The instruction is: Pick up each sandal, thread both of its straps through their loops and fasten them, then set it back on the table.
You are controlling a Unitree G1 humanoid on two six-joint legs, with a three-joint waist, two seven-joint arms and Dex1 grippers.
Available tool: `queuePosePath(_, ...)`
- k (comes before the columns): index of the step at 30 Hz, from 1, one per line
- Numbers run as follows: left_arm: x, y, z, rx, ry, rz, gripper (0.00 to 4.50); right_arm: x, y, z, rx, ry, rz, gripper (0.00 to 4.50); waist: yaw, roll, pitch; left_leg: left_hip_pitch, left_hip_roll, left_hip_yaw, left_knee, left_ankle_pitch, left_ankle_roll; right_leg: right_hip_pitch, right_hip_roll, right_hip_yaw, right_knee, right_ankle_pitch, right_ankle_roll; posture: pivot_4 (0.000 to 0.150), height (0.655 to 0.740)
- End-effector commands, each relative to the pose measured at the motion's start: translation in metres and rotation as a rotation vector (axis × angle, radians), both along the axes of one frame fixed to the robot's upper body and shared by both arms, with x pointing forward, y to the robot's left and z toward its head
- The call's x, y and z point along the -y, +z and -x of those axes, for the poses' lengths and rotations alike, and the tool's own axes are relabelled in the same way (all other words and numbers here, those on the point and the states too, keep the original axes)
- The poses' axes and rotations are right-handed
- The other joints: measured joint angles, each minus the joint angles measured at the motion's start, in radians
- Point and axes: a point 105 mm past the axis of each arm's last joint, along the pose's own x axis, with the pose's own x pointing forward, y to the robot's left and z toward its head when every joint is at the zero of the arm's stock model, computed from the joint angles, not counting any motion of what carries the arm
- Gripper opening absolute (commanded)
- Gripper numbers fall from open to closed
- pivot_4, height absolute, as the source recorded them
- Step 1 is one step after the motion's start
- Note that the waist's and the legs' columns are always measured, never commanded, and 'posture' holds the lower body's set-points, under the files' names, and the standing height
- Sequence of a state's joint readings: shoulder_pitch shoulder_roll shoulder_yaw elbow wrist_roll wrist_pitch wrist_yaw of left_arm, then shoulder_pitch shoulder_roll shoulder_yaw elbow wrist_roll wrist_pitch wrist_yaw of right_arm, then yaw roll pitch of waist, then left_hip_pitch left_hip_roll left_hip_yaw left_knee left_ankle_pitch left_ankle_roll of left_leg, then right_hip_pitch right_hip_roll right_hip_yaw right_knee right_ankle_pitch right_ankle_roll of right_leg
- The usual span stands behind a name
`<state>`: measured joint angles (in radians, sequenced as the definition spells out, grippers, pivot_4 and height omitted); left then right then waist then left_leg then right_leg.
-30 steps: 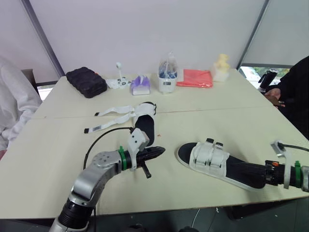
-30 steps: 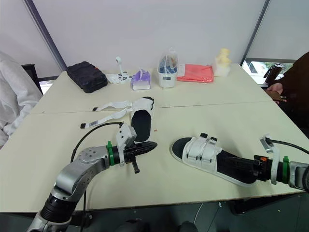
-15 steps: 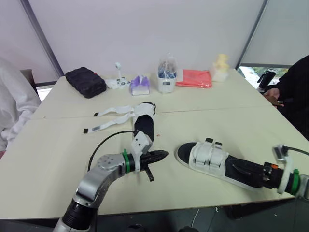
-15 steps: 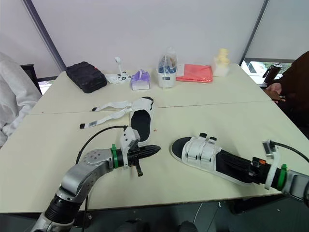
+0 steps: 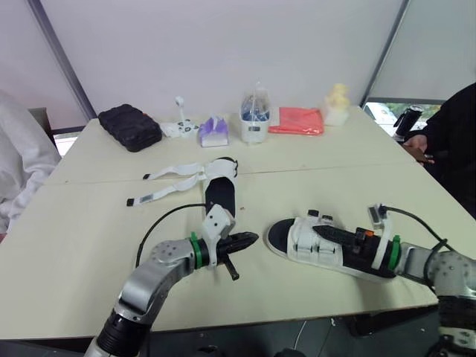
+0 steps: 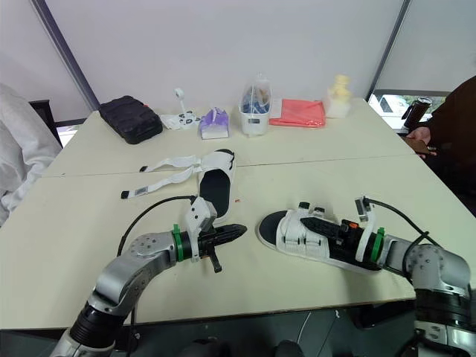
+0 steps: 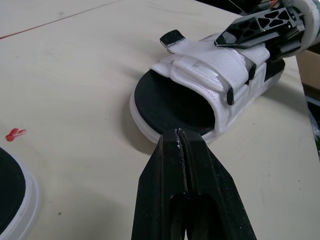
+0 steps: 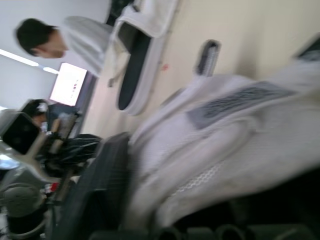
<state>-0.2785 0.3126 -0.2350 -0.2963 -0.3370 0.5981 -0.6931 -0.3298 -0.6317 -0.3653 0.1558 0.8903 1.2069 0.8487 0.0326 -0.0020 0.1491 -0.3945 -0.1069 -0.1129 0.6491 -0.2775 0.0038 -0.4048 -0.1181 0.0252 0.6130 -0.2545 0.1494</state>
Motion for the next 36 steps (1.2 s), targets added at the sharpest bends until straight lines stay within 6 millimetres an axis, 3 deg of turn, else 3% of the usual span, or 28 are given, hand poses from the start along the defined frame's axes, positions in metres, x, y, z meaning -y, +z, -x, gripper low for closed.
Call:
queuePosePath(1,0.0,0.009,0.003,0.044,-0.002,0.015,0.0,-0.004,0.005,-0.001,0.01,-0.001,-0.03,0.76,0.001,0.0,0.0,0.0,0.0,0.0,0.0,0.0,0.0,0.0,0.0,0.0,0.0,0.0,0.0,0.15,0.74)
queuePosePath(3,0.0,0.009,0.003,0.045,-0.001,0.015,0.0,-0.005,0.011,-0.004,0.019,-0.029,-0.071,0.03,-0.001,-0.001,0.0,0.001,0.0,0.0,0.0,0.0,0.0,0.001,0.0,0.0,0.0,0.0,0.0,0.15,0.74)
queuePosePath(5,0.0,0.009,0.003,0.048,0.001,0.014,0.0,-0.001,0.025,-0.012,0.053,-0.096,-0.149,0.03,-0.002,-0.001,0.0,0.001,0.0,0.0,0.0,0.0,0.0,0.001,0.0,0.0,0.0,0.0,0.0,0.15,0.74)
queuePosePath(9,0.0,0.01,-0.001,0.055,0.008,0.014,0.0,0.024,0.063,-0.056,0.163,-0.461,-0.275,0.03,-0.021,0.0,0.001,0.001,0.0,0.0,0.0,0.0,-0.001,0.0,0.0,0.001,0.001,0.001,-0.001,0.15,0.74)
queuePosePath(11,0.002,0.011,-0.001,0.059,0.005,0.014,0.0,0.041,0.07,-0.078,0.142,-0.672,-0.332,0.03,-0.022,0.003,0.002,0.001,0.0,0.0,-0.001,0.001,-0.002,-0.001,0.0,0.001,0.001,0.001,-0.001,0.15,0.74)
queuePosePath(14,0.005,0.011,-0.002,0.065,0.002,0.014,0.0,0.042,0.076,-0.097,0.119,-0.803,-0.384,0.03,-0.019,0.003,0.002,0.001,0.0,-0.001,-0.003,0.005,-0.008,-0.003,0.0,0.0,0.002,0.001,-0.001,0.15,0.74)
queuePosePath(20,0.003,0.012,-0.004,0.093,0.006,-0.015,0.0,0.045,0.063,-0.134,0.043,-1.105,-0.422,0.03,-0.034,0.004,0.003,0.001,0.0,0.002,-0.004,0.005,-0.009,-0.004,0.0,0.0,0.002,0.001,-0.001,0.15,0.74)
queuePosePath(30,0.001,0.014,-0.008,0.104,0.04,-0.016,0.0,0.039,0.049,-0.154,0.013,-1.217,-0.407,0.03,-0.053,0.005,0.004,0.001,0.0,0.002,-0.004,0.006,-0.009,-0.004,0.001,0.0,0.004,0.001,-0.001,0.15,0.74)
queuePosePath(33,0.003,0.015,-0.007,0.104,0.038,-0.012,0.0,0.035,0.047,-0.156,0.028,-1.22,-0.381,1.24,-0.053,0.005,0.004,0.001,0.0,0.002,-0.003,0.006,-0.009,-0.003,0.001,0.0,0.004,0.001,-0.001,0.15,0.74)
queuePosePath(36,-0.002,0.016,-0.009,0.108,0.055,-0.015,0.0,0.031,0.048,-0.155,0.051,-1.193,-0.357,2.81,-0.053,0.006,0.004,0.002,0.0,0.002,-0.003,0.006,-0.009,-0.003,0.001,0.0,0.004,0.001,-0.001,0.15,0.74)
